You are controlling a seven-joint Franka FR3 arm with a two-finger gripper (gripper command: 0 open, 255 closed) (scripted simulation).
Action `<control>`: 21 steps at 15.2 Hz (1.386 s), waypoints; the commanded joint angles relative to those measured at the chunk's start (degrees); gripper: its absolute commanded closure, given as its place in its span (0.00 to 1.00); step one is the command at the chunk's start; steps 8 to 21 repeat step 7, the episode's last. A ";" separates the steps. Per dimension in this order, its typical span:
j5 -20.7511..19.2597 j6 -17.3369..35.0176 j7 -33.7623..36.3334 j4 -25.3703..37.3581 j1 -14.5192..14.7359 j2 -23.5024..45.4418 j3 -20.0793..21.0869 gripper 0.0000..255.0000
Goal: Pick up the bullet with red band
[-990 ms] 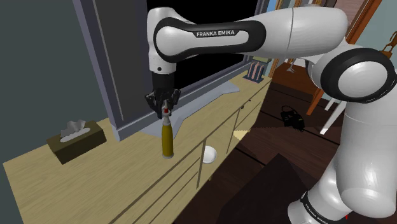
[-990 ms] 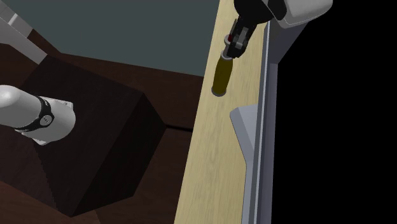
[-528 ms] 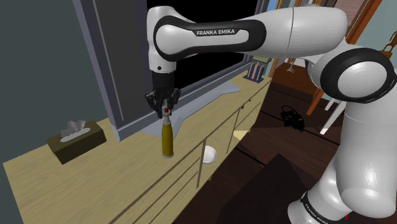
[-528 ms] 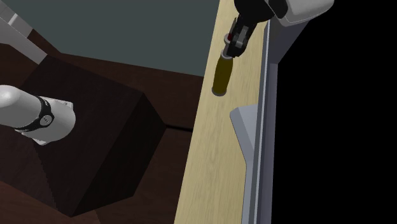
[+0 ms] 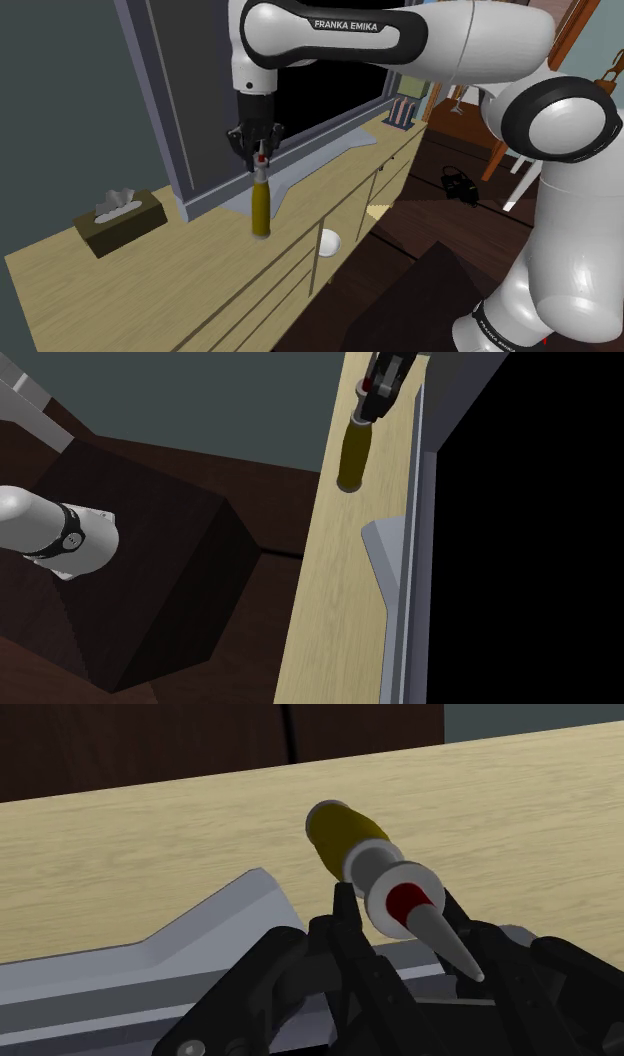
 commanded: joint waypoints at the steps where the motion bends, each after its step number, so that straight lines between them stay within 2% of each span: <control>1: -0.14 -1.84 0.19 2.40 0.17 0.52 0.01 1.00; 5: -0.42 -5.51 0.63 7.18 0.59 1.62 0.07 1.00; 21: -0.43 -5.65 0.65 7.36 0.61 1.66 0.06 1.00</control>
